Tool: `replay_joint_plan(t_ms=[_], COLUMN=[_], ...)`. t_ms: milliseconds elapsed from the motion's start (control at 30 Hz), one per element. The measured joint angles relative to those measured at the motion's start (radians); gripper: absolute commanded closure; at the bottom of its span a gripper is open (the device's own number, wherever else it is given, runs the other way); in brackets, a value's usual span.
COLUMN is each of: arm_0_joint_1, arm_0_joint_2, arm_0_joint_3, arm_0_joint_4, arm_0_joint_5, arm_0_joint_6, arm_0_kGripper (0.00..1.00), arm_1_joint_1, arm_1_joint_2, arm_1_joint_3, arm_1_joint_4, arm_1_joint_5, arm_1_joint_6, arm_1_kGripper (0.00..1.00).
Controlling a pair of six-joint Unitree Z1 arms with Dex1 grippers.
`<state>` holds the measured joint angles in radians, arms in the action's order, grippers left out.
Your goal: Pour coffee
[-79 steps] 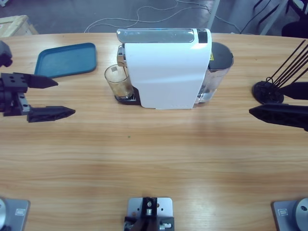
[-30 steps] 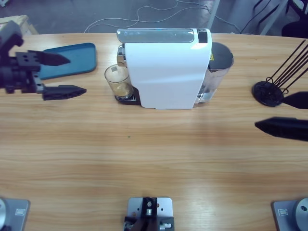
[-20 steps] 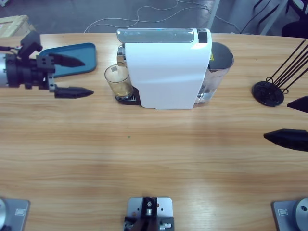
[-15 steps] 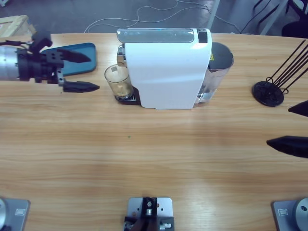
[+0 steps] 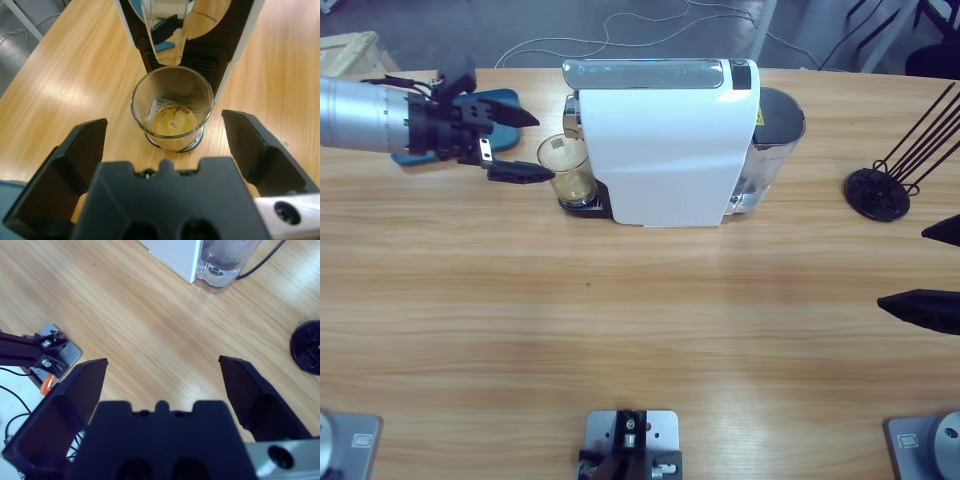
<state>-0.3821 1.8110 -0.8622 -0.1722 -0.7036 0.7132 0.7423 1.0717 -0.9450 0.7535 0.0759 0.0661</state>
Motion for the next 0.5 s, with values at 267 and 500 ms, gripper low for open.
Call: replay_joint_plan(t_ms=[267,500], arm_0_joint_1=[-0.026,-0.054], arm_0_joint_2=[0.010,0.048], arm_0_joint_3=[-0.002,-0.005], arm_0_joint_4=[0.000,0.000], arm_0_joint_5=[0.016,0.054], arm_0_joint_6=[0.000,0.000], arm_0_kGripper=[0.009,0.009], arm_1_joint_1=[0.000,0.000], arm_1_joint_2=[0.000,0.000], arm_1_joint_3=[0.000,0.000], arm_1_joint_4=[0.000,0.000], arm_1_joint_5=[0.000,0.000], arm_1_joint_6=[-0.004,-0.009], arm_1_kGripper=[0.000,0.004])
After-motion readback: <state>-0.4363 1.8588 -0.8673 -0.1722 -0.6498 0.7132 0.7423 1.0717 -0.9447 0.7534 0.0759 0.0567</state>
